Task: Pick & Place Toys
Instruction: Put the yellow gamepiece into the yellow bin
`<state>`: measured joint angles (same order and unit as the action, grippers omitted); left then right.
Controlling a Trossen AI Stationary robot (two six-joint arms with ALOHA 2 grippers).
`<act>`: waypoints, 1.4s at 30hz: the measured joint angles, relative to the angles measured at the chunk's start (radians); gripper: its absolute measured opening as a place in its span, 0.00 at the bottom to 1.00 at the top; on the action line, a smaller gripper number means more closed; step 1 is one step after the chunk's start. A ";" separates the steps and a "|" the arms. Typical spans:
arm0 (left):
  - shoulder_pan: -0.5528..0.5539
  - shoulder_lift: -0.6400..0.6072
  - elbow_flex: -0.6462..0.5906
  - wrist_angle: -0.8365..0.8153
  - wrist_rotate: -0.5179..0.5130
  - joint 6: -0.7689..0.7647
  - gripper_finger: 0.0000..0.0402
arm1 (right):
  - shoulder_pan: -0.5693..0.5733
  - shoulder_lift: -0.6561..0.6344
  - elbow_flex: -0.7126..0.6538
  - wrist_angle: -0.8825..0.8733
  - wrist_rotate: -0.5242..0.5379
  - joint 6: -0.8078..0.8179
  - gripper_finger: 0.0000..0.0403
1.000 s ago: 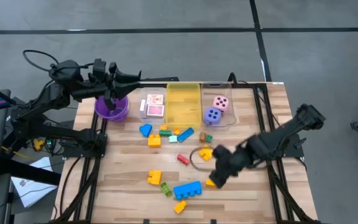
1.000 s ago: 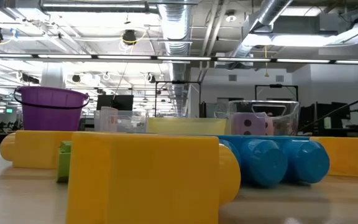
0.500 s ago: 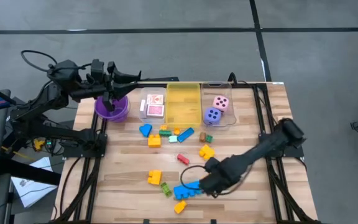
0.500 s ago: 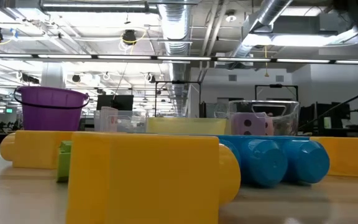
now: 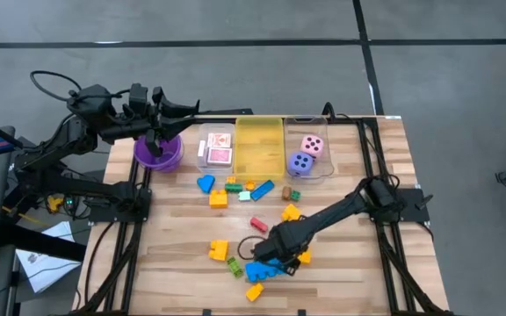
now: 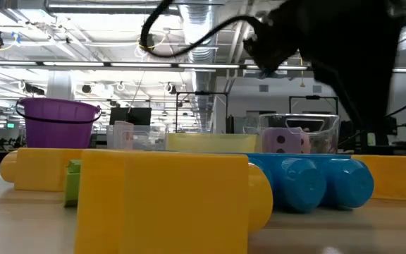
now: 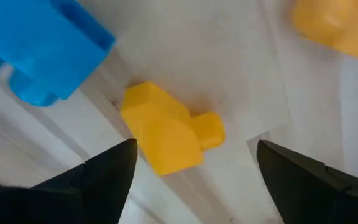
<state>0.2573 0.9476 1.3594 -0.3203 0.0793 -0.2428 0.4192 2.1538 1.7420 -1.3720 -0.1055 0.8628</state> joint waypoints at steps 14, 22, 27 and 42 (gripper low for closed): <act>0.000 0.035 0.000 0.008 -0.009 -0.031 0.36 | -0.009 0.067 0.000 0.020 -0.029 -0.225 0.80; 0.000 0.036 0.000 0.007 -0.009 -0.051 0.36 | -0.014 0.007 0.000 0.083 -0.023 -0.198 0.80; 0.000 0.036 0.000 0.007 -0.008 -0.053 0.36 | -0.014 0.011 -0.001 0.108 -0.024 -0.220 0.80; 0.000 0.036 0.000 0.007 -0.007 -0.080 0.36 | -0.015 0.013 -0.103 0.218 -0.062 -0.271 0.80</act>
<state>0.2573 0.9833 1.3594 -0.3138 0.0721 -0.3225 0.4038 2.1666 1.6394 -1.1540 -0.1670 0.5915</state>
